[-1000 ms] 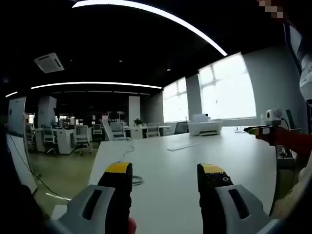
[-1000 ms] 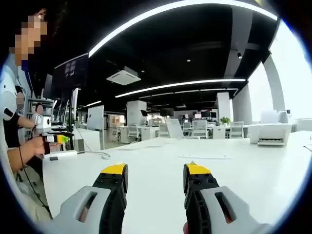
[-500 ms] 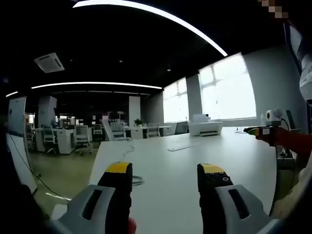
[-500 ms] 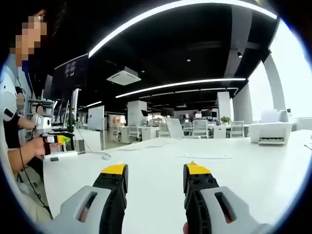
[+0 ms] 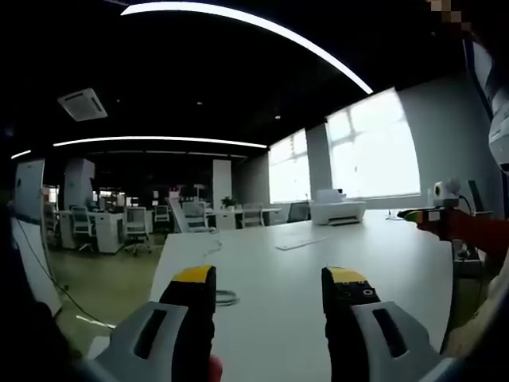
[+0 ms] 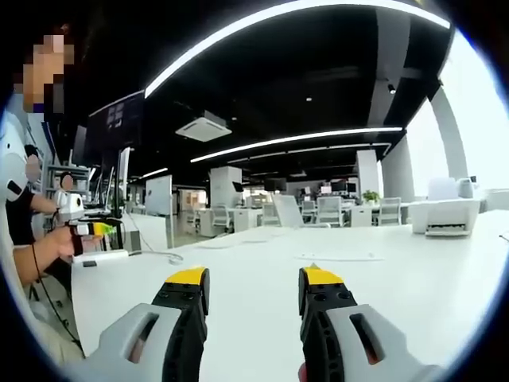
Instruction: Pick up the power strip scattered on the table, fix it on the side mounting bracket of the table, and press the switch
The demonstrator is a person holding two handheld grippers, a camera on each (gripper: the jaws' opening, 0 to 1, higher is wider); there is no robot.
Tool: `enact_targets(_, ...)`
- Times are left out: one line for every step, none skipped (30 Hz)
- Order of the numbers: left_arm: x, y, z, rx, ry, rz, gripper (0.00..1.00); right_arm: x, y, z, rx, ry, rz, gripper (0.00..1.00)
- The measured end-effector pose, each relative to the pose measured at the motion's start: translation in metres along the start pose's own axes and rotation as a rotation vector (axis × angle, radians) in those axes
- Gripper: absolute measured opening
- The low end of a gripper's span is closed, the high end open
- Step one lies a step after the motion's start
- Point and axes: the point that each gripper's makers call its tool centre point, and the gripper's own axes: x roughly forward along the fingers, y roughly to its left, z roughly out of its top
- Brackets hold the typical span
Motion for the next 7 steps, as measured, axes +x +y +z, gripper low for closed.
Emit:
enact_targets(-0.0001,-0.0004,0.0000,0.002,0.002,-0.001,0.58,0.0007,0.0010,-0.0016,0.003,0.002,0.002,0.41)
enact_targets(-0.0003,-0.0007,0.0000,0.006,0.004,-0.003,0.58,0.0015,0.0018,-0.0033,0.005,0.005,0.004,0.41)
enact_targets(-0.0006,-0.0008,0.0002,0.008,0.004,-0.004,0.58,0.0019,0.0022,-0.0044,0.006,0.008,0.005,0.41)
enact_targets(-0.0013,-0.0007,0.0007,0.009,0.004,-0.004,0.58,0.0024,0.0031,-0.0058,0.007,0.013,0.007,0.41)
enact_targets(-0.0015,-0.0006,0.0008,0.009,0.004,-0.004,0.58,0.0024,0.0033,-0.0059,0.007,0.014,0.008,0.41)
enact_targets(-0.0023,-0.0002,0.0012,0.009,0.002,-0.003,0.58,0.0025,0.0041,-0.0060,0.007,0.015,0.010,0.41)
enact_targets(-0.0034,0.0010,0.0016,0.009,0.000,0.000,0.58,0.0024,0.0053,-0.0047,0.003,0.014,0.013,0.41)
